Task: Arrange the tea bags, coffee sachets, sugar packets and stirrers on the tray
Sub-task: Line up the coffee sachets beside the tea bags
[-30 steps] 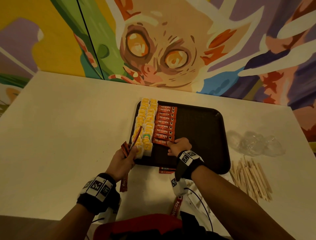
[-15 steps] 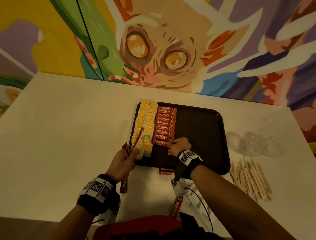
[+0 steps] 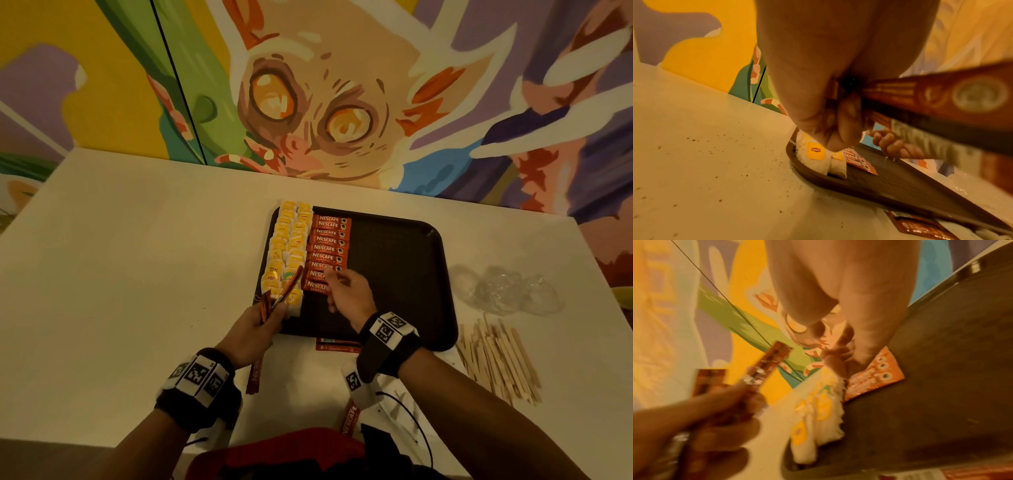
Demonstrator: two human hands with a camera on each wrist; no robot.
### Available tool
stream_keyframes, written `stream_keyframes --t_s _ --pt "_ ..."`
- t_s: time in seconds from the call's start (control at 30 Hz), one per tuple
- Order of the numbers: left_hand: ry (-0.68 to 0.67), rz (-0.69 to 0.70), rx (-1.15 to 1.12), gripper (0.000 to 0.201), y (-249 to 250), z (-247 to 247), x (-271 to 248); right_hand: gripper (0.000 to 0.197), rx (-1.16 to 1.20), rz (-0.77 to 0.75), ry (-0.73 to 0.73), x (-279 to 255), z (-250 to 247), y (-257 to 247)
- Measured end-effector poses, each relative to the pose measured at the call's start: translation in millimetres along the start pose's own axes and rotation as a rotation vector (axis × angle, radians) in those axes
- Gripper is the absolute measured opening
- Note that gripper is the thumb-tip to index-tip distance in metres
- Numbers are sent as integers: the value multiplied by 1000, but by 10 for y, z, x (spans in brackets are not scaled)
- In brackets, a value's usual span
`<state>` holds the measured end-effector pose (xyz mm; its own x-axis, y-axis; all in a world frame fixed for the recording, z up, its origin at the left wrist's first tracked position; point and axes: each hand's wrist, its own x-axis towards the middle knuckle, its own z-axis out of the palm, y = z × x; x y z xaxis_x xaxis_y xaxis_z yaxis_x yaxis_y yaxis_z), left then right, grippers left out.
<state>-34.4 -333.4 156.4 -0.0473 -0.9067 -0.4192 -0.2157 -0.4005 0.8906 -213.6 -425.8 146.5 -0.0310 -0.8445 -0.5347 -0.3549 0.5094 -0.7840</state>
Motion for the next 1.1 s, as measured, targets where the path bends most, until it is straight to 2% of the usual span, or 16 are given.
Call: stream_keyframes --t_s 0.1,0.2,0.33,0.47,0.6,0.67,0.73,0.83,0.93,1.0,1.1 --pt "-18 14 36 36 -14 23 19 46 169 -6 -197 -213 19 -125" --pt "-37 55 147 30 16 58 17 47 233 -22 -288 -353 41 -203" --pt "-91 78 220 24 67 91 14 32 242 -89 -277 -425 82 -186" --pt "-115 2 249 25 109 101 -15 11 247 -105 -244 -451 71 -157" --pt "-111 -62 92 24 147 102 -43 14 286 -70 -169 -436 26 -115" --pt "-65 -87 -53 24 138 93 -45 12 344 -43 -143 -427 -7 -82" --pt "-6 -108 -171 33 116 84 -25 11 398 -29 -139 -432 -48 -46" --pt "100 -107 -231 36 114 74 26 9 396 -59 -160 -467 -100 1" --pt "133 -111 -314 35 174 61 50 13 360 -107 -179 -487 -133 41" --pt "138 -97 -330 37 218 58 61 16 334 -141 -191 -499 -144 62" --pt "170 -50 -187 31 271 73 82 17 313 -173 -211 -521 -143 88"
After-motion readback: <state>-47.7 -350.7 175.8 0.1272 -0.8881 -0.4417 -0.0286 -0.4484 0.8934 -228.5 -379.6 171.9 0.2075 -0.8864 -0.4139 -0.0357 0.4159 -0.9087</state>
